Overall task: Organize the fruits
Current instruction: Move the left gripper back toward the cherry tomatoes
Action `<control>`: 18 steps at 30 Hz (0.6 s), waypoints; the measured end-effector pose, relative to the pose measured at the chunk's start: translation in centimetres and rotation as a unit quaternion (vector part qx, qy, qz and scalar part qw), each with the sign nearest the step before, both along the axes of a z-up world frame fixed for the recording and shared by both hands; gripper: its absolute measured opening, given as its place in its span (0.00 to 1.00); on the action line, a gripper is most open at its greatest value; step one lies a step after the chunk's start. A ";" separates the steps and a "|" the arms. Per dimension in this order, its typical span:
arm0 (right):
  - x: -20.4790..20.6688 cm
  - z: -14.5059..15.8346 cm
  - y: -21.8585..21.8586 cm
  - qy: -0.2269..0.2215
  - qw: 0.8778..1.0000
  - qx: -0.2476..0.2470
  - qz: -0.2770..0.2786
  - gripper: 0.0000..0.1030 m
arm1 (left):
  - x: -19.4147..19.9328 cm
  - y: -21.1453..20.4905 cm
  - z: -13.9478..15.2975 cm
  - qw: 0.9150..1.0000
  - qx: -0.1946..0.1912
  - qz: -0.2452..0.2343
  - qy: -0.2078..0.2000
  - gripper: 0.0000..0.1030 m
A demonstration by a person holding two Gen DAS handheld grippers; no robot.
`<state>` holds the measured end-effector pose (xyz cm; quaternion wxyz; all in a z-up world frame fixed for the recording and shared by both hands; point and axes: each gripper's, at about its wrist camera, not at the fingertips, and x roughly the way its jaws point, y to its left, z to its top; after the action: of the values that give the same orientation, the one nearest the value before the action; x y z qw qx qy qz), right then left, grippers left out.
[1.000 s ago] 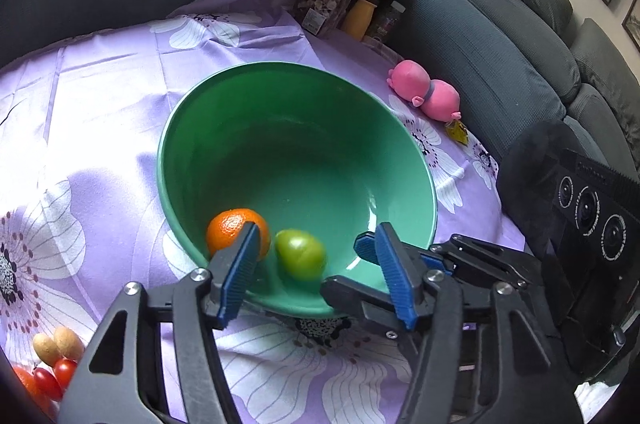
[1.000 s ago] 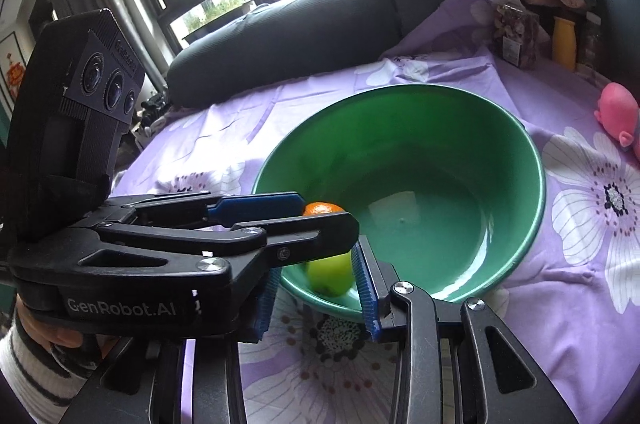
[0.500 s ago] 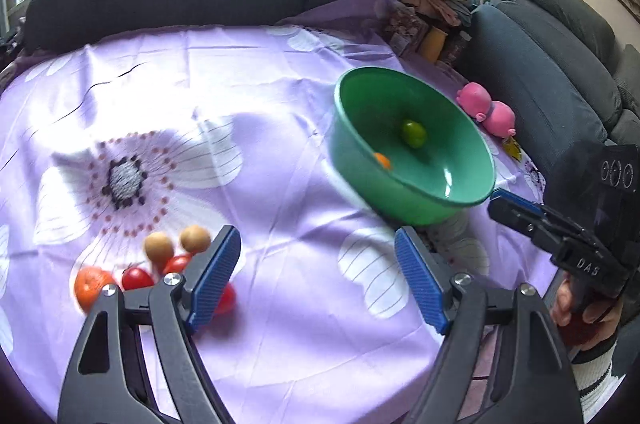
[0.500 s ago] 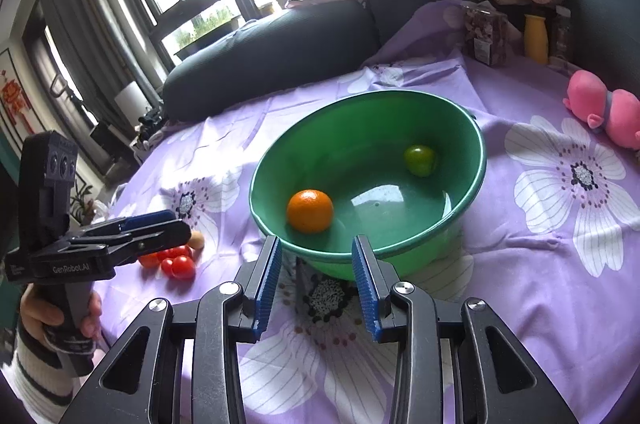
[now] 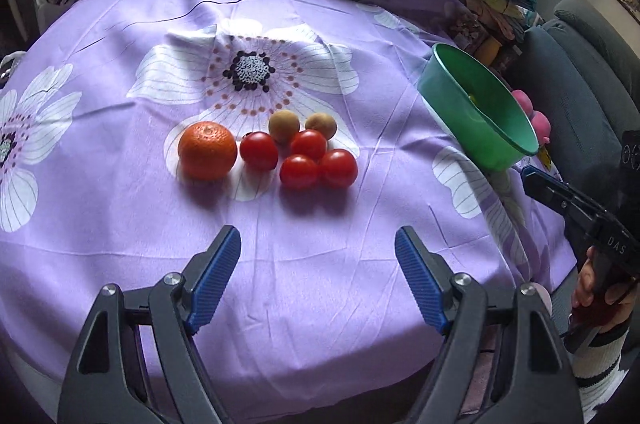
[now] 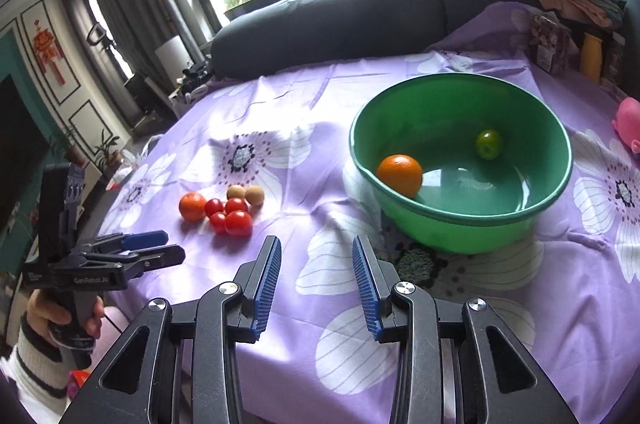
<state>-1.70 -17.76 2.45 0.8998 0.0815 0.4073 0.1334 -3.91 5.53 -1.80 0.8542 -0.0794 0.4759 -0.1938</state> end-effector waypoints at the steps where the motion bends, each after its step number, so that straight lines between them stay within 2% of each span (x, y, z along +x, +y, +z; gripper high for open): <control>1: 0.0 -0.2 0.5 0.003 1.000 -0.003 0.008 0.36 | -0.1 0.2 0.0 1.000 -0.001 0.003 0.000 0.77; 18: 1.8 -2.7 7.5 0.052 0.995 -0.030 0.084 0.37 | 0.4 1.3 -0.5 1.000 0.017 0.006 -0.022 0.77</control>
<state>0.10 -10.29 -0.30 0.8652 0.0271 0.4625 0.1919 -3.49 6.81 -2.26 0.8669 -0.0636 0.4597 -0.1821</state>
